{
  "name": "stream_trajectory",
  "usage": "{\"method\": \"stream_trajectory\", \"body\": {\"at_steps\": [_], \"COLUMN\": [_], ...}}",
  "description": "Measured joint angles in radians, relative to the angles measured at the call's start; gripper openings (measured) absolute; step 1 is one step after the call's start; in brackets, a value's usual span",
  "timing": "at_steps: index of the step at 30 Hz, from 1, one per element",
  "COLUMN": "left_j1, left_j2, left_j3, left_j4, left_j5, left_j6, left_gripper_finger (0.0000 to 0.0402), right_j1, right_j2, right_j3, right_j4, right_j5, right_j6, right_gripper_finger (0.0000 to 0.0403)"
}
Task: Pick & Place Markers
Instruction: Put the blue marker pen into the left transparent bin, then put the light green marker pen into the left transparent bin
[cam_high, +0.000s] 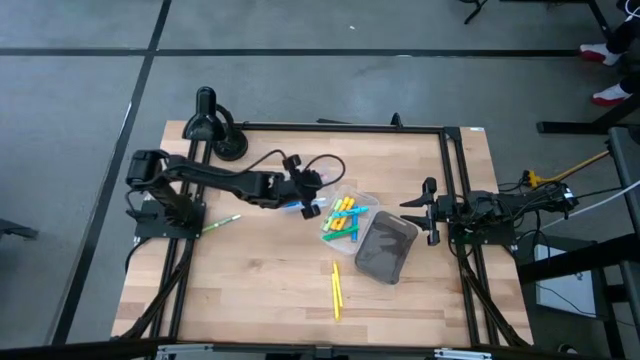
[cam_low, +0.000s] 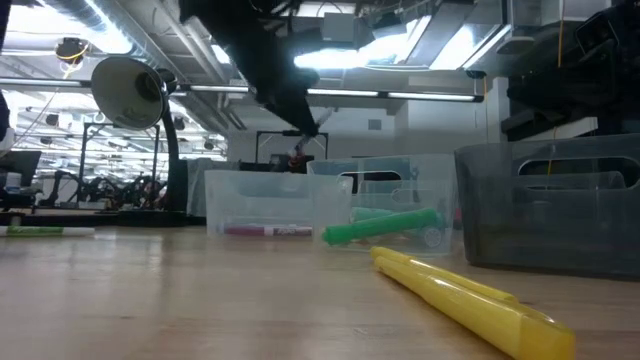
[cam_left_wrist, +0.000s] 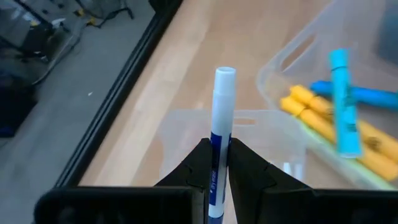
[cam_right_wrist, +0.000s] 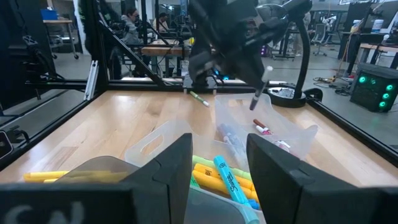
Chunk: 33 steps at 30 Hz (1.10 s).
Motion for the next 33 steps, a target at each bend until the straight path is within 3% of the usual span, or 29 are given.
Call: {"method": "stream_trajectory", "body": {"at_steps": [5, 12, 24, 33], "left_j1": [0.015, 0.038, 0.043, 0.038], "left_j2": [0.037, 0.050, 0.050, 0.049], "left_j3": [0.008, 0.008, 0.008, 0.008], "left_j4": [0.003, -0.050, -0.113, -0.245], "left_j5": [-0.019, 0.044, 0.049, 0.084], "left_j6": [-0.017, -0.083, -0.134, -0.261], "left_gripper_finger": [0.0034, 0.0039, 0.0082, 0.0103], "right_j1": [0.000, 0.000, 0.000, 0.000], "right_j2": [0.000, 0.000, 0.000, 0.000], "right_j3": [0.000, 0.000, 0.000, 0.000], "right_j4": [0.000, 0.000, 0.000, 0.000], "right_j5": [0.000, 0.000, 0.000, 0.000], "right_j6": [0.000, 0.000, 0.000, 0.000], "right_gripper_finger": [0.0152, 0.0152, 0.0152, 0.0152]}}
